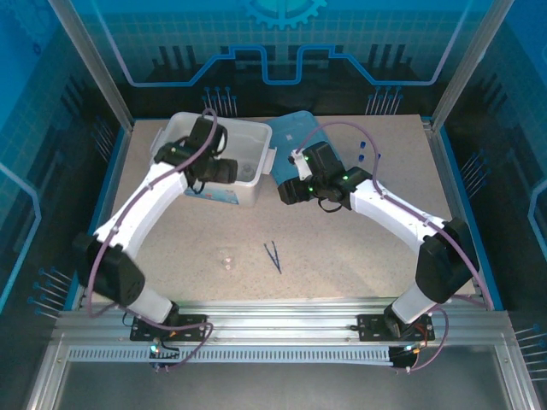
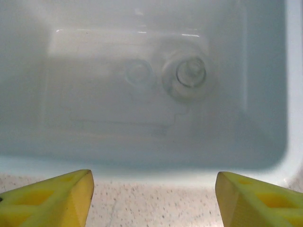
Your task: Organize the chemistry lab equipment
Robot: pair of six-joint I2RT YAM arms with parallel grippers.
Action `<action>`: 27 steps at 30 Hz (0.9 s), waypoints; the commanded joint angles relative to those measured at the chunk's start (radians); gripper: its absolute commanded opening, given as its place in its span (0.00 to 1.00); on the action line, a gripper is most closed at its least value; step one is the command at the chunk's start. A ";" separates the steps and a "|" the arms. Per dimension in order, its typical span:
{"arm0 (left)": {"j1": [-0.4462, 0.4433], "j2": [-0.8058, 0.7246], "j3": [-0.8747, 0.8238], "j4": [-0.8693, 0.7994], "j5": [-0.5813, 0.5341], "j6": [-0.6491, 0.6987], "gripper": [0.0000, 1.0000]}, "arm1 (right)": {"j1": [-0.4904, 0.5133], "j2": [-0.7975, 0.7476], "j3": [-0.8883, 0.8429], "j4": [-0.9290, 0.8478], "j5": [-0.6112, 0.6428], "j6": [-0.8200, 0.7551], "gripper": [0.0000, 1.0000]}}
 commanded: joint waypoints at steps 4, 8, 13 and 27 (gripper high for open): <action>-0.149 -0.195 -0.247 -0.030 -0.103 -0.158 0.75 | 0.048 -0.027 -0.003 -0.001 0.002 -0.045 0.69; -0.232 -0.280 -0.385 -0.017 -0.088 -0.260 0.78 | 0.055 -0.029 -0.010 0.002 0.005 -0.045 0.70; -0.297 -0.306 -0.499 -0.014 -0.093 -0.346 0.78 | 0.062 -0.025 -0.008 -0.005 0.006 -0.042 0.70; -0.317 -0.244 -0.660 0.099 -0.014 -0.395 0.75 | 0.067 -0.026 -0.011 -0.010 0.022 -0.035 0.71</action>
